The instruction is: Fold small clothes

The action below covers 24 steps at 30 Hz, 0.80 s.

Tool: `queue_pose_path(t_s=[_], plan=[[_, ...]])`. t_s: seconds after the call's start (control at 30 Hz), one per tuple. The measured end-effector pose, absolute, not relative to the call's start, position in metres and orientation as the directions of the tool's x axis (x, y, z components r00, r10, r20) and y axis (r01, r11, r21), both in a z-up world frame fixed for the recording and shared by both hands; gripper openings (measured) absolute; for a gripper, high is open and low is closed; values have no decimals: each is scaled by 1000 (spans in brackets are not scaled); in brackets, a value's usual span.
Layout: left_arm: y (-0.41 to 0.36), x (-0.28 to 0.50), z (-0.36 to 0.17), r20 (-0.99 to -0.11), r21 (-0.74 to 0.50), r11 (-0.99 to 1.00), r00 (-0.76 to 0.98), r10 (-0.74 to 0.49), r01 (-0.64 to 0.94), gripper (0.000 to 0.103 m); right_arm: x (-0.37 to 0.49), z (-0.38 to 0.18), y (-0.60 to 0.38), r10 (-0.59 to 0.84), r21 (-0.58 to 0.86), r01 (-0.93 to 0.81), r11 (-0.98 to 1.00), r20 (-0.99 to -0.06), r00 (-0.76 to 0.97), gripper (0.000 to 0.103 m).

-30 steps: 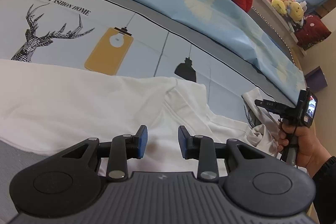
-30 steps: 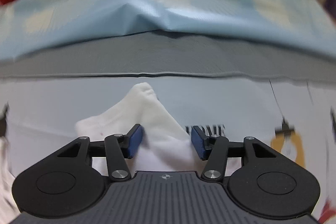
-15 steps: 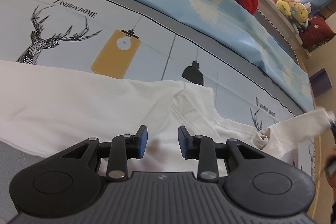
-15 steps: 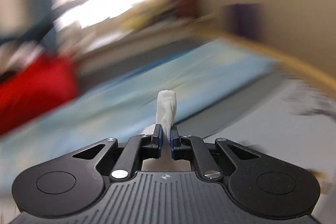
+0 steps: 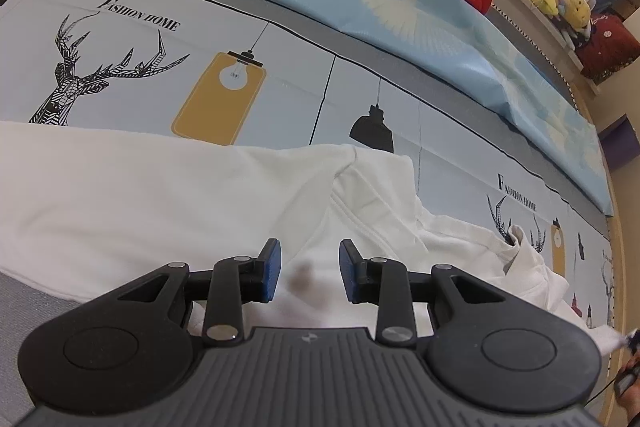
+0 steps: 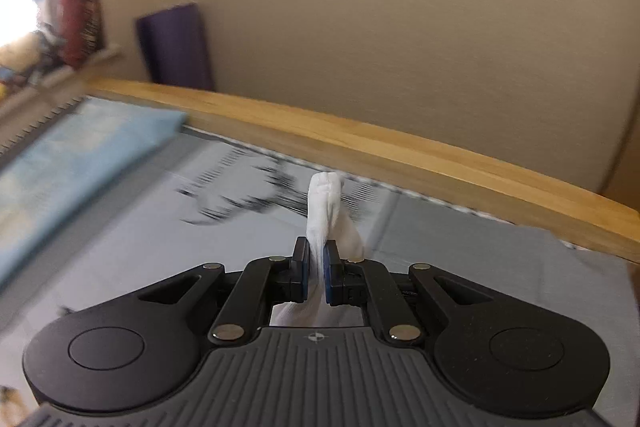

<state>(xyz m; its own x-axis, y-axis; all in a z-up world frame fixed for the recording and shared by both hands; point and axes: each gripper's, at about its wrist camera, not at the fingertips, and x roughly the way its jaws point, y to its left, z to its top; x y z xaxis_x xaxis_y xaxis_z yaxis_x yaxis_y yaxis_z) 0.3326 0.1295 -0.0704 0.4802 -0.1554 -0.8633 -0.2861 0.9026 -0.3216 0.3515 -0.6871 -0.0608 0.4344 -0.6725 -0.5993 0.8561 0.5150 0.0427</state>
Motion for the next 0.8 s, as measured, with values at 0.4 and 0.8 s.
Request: queue_pose_path(t_s=[0.4,0.8], plan=[[136,336,-76,-870,-303,903,475,-132,-305,35,328,-89,-616,-797,-168,879,447,-520,306,16],[146,337,-74,-866,-314,886,486,-120,-341,35,425,-116,-273,174,107,-143,984,-757,629,39]])
